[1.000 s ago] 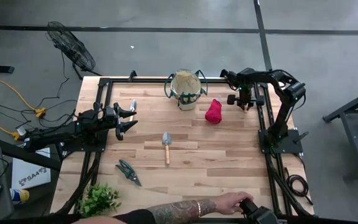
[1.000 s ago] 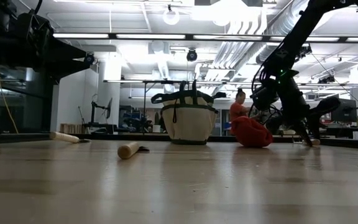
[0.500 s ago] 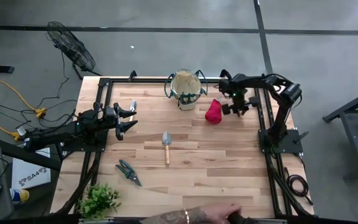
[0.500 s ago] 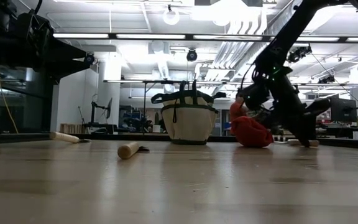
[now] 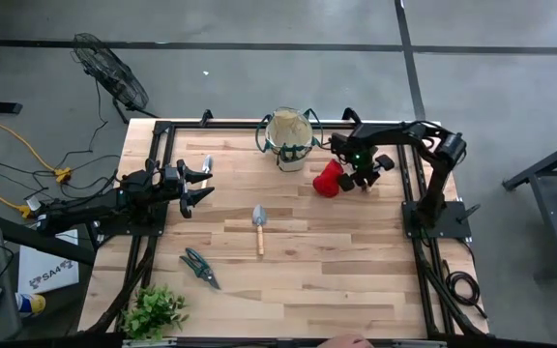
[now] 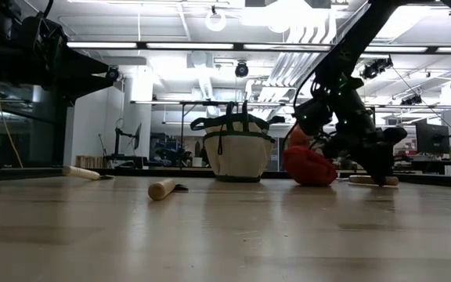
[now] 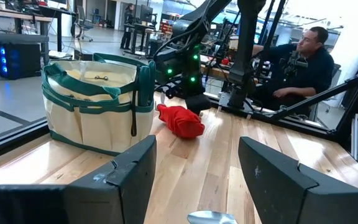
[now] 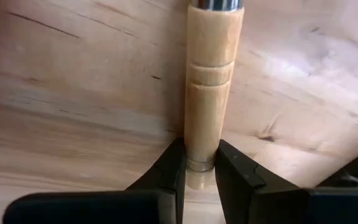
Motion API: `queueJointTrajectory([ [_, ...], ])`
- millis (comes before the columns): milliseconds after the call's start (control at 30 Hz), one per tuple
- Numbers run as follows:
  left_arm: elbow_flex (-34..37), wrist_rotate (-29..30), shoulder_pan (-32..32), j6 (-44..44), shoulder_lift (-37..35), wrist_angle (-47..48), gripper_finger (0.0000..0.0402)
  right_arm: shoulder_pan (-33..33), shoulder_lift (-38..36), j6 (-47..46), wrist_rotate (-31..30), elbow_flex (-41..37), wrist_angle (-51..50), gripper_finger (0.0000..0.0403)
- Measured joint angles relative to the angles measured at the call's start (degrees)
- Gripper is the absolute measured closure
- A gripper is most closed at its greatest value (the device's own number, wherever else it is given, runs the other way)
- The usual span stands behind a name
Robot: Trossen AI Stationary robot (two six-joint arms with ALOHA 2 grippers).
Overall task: Pick & Place Garden tools in Gardening bag
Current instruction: Put the brown hand rake into the gardening bag
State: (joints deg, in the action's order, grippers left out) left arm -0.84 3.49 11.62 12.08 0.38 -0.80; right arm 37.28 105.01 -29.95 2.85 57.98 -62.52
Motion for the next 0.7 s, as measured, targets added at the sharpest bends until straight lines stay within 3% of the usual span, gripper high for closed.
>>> queueJointTrajectory([
  [467, 0.0, 0.0, 0.0, 0.0, 0.0, 0.0, 0.0178, 2.1, -16.5, 1.2, -4.1, 0.1, 0.6, 0.0349],
  [700, 0.0, 0.0, 0.0, 0.0, 0.0, 0.0, 0.0178, 1.7, -24.2, 2.2, -4.1, 0.1, 5.5, 0.0349],
])
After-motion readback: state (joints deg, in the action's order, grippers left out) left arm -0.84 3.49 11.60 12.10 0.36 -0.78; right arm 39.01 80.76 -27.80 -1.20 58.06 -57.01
